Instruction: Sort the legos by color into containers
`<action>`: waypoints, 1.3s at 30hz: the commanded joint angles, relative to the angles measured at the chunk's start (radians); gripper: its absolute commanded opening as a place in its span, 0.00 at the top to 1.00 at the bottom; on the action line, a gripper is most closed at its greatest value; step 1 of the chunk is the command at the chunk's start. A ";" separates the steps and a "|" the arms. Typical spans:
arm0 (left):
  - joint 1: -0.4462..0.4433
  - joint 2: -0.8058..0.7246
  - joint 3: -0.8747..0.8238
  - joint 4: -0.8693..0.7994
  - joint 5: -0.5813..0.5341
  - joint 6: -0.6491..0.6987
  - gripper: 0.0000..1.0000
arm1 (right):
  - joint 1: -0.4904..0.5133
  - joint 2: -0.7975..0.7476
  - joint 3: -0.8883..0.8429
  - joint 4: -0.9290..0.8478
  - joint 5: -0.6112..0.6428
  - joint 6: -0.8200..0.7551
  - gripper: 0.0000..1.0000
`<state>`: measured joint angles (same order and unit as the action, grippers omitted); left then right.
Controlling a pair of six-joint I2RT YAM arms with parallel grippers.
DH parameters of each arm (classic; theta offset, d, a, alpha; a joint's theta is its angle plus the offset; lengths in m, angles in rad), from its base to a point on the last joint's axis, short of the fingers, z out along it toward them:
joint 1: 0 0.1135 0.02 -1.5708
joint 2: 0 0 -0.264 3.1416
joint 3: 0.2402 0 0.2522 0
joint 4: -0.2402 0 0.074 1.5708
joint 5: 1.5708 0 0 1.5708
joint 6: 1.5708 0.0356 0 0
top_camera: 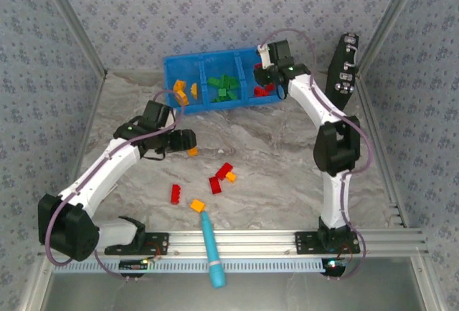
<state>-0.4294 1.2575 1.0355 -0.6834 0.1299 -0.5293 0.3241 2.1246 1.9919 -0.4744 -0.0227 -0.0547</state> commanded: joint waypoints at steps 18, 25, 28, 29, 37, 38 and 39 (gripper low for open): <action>-0.107 0.422 0.057 0.273 -0.256 -0.180 0.28 | -0.080 0.258 0.199 0.131 -0.208 0.015 0.53; -0.134 0.525 0.128 0.204 -0.333 -0.148 0.28 | -0.080 0.133 0.074 0.208 -0.309 0.035 0.52; -0.142 0.533 0.130 0.182 -0.353 -0.149 0.28 | -0.079 0.064 0.005 0.238 -0.329 0.039 0.51; -0.144 0.535 0.132 0.172 -0.360 -0.149 0.28 | -0.079 0.041 -0.020 0.248 -0.331 0.038 0.51; -0.155 0.528 0.111 0.129 -0.401 -0.148 0.29 | -0.077 -0.046 -0.100 0.243 -0.344 0.037 0.51; -0.155 0.529 0.107 0.132 -0.401 -0.149 0.29 | -0.074 -0.051 -0.106 0.244 -0.345 0.039 0.51; -0.155 0.532 0.104 0.134 -0.400 -0.150 0.29 | -0.074 -0.055 -0.109 0.245 -0.344 0.038 0.51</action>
<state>-0.5785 1.7863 1.1362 -0.5194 -0.2386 -0.6895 0.2447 2.0972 1.9095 -0.2337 -0.3424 -0.0338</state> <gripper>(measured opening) 0.711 0.493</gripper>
